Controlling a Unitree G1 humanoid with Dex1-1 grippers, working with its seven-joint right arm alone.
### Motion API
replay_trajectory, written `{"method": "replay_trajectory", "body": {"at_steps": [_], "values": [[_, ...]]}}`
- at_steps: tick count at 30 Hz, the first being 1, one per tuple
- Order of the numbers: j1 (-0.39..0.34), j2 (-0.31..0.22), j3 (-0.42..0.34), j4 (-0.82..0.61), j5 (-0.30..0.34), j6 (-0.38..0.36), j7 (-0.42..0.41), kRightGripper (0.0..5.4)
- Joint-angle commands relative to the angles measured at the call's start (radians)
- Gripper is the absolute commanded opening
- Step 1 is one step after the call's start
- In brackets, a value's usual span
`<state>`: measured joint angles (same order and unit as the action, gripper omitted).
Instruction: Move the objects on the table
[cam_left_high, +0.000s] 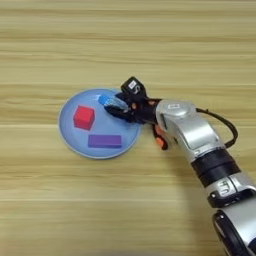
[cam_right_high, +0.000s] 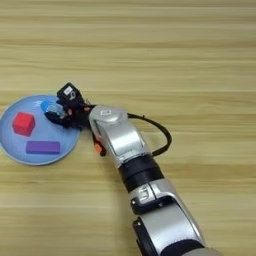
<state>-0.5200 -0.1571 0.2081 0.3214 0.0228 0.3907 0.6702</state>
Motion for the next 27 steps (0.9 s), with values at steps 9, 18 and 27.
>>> {"method": "replay_trajectory", "body": {"at_steps": [9, 18, 27], "values": [[-0.099, -0.073, -0.111, -0.192, 0.063, 0.028, 0.001, 4.04], [-0.035, -0.148, -0.171, -0.302, 0.087, 0.108, -0.001, 4.92], [0.102, -0.215, -0.157, -0.379, 0.087, 0.189, 0.013, 5.36]]}}
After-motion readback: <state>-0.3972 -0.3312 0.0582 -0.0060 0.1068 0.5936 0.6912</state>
